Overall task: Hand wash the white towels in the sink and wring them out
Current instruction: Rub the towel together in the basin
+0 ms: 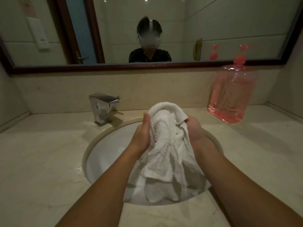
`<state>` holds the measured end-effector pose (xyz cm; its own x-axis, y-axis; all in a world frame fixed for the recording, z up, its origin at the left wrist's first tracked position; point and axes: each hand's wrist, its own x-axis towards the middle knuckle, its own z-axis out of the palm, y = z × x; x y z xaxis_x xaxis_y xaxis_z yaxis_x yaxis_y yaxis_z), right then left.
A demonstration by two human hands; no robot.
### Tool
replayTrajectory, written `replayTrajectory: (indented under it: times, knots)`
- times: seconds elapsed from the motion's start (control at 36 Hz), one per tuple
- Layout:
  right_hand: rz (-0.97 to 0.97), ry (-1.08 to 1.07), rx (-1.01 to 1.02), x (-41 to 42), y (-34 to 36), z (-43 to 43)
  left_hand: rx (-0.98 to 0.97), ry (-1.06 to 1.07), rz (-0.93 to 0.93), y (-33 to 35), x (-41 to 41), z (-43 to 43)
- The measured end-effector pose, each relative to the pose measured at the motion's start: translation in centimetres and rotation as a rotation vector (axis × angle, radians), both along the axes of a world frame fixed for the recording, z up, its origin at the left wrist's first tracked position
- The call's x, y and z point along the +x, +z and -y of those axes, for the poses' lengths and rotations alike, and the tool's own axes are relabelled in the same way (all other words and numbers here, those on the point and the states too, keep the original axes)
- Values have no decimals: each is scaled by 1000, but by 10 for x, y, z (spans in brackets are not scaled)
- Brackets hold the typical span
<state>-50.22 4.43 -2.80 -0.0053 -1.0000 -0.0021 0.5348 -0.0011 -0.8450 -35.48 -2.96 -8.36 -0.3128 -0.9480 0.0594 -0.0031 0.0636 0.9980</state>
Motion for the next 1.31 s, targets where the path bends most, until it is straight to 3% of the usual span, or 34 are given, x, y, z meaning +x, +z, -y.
replayTrajectory:
  times: [0.08,0.17,0.31,0.36,0.44,0.53,0.64,0.78,0.89,1.08,1.22,1.31]
  knots:
    - [-109,86,47,-11,-15,6,-10,197,34,4,5,7]
    - [-547,-108,-19,-22,-22,9,20,284,14,8,13,15]
    - [-788,-329,-14,-35,-26,19,32,359,-77,21,20,16]
    - [-871,-450,-2,-36,-26,22,-69,362,-4,25,21,11]
    - [-821,-531,-19,-26,-24,21,-313,358,226,25,11,0]
    - [-728,-392,-20,16,-18,13,-409,444,358,23,-7,-6]
    - [-655,-288,8,72,-26,8,-252,424,224,22,-13,-2]
    - [-484,-434,103,51,-16,22,-341,345,177,28,-24,-21]
    - [-607,-322,72,69,-25,-3,-251,456,168,25,-16,-5]
    - [-543,-445,141,55,-13,19,-173,271,104,27,-24,-18]
    - [-745,-280,6,74,-32,-5,-68,385,62,22,-5,-1]
    - [-756,-357,-1,67,-30,5,-70,338,73,26,-8,-8]
